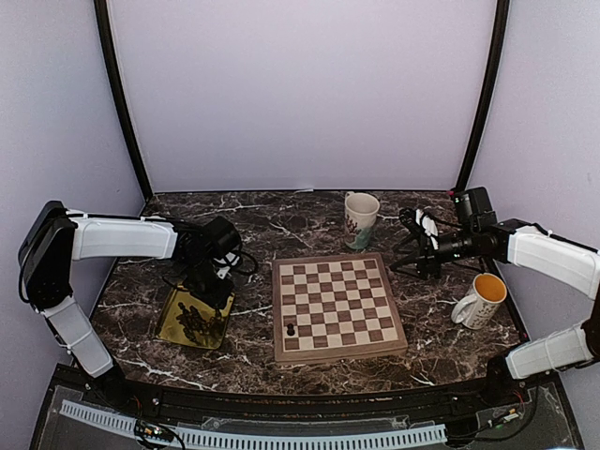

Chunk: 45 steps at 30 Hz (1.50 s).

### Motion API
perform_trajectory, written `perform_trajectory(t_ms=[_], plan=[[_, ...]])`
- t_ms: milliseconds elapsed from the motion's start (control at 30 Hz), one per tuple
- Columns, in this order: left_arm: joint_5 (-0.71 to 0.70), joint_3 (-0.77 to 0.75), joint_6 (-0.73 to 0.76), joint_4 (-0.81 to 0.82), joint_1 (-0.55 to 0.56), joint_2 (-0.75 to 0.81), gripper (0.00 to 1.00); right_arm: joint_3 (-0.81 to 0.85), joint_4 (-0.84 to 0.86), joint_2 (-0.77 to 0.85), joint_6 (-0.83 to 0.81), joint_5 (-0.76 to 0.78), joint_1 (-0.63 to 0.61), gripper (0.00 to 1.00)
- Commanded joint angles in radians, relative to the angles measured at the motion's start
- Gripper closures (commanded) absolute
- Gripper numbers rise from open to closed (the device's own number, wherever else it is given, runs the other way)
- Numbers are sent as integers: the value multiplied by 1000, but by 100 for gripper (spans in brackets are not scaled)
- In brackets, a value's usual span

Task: Set up the chess pieces on the board
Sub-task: Pick up the pawn from the storage box, then place the pawn at g7.

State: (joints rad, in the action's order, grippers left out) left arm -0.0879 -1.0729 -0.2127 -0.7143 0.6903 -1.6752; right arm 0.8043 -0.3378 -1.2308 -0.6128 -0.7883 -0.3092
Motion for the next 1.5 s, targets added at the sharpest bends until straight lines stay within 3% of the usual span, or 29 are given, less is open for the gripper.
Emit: perform_trajectory(t_ms=[0, 433, 633, 1000, 1133, 1467], plan=[[-4, -7, -15, -21, 2, 6, 68, 6, 5, 1, -7, -8, 4, 48], [20, 19, -15, -21, 8, -23, 76, 9, -5, -11, -15, -6, 5, 48], [31, 24, -14, -30, 15, -38, 70, 10, -5, -16, -17, -8, 5, 48], [-8, -20, -22, -109, 26, -15, 94, 10, -7, -21, -17, -7, 4, 48], [-11, -80, -25, -144, 30, 22, 96, 11, -7, -23, -17, -7, 5, 48], [275, -140, 59, 107, 130, 84, 97, 10, -6, -21, -17, -4, 4, 48]])
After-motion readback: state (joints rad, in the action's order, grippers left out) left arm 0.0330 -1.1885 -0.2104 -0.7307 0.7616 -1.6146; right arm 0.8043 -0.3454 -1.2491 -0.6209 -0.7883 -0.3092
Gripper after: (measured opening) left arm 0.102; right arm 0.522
